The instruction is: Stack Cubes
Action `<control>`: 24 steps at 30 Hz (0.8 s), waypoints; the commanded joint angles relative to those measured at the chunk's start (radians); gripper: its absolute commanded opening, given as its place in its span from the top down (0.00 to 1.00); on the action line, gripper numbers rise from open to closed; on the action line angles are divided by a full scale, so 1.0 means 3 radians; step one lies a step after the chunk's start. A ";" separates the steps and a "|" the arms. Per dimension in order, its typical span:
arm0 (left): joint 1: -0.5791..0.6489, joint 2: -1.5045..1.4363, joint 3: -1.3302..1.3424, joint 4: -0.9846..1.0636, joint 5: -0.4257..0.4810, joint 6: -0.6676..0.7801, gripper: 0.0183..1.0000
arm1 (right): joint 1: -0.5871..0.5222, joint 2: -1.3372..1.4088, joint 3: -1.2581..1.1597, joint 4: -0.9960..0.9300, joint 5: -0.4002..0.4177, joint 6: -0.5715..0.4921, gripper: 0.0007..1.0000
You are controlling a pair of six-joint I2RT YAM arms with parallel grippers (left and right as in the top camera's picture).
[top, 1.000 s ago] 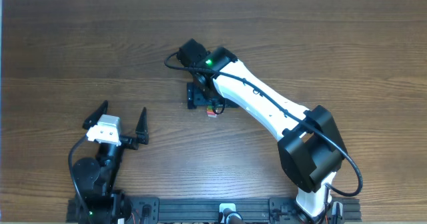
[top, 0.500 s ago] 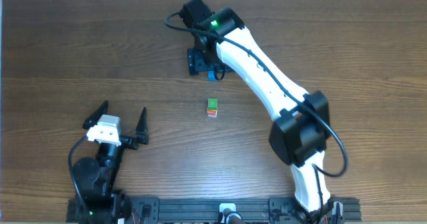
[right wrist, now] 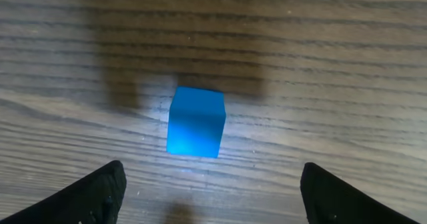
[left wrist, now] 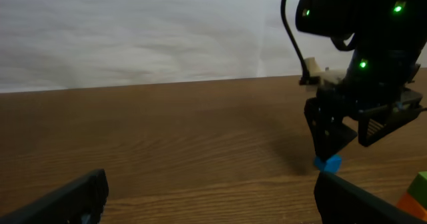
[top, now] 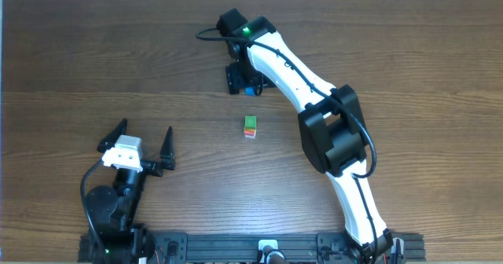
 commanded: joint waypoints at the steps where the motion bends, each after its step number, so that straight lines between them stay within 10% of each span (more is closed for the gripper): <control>1: 0.0011 -0.0014 -0.0018 -0.0006 -0.0014 0.0038 0.00 | -0.0011 0.0085 0.0028 0.0020 -0.0032 -0.0072 0.18; 24: 0.0011 -0.0014 -0.0018 -0.0006 -0.0014 0.0038 0.00 | -0.0014 0.0252 0.0025 0.0140 0.0106 0.0342 0.28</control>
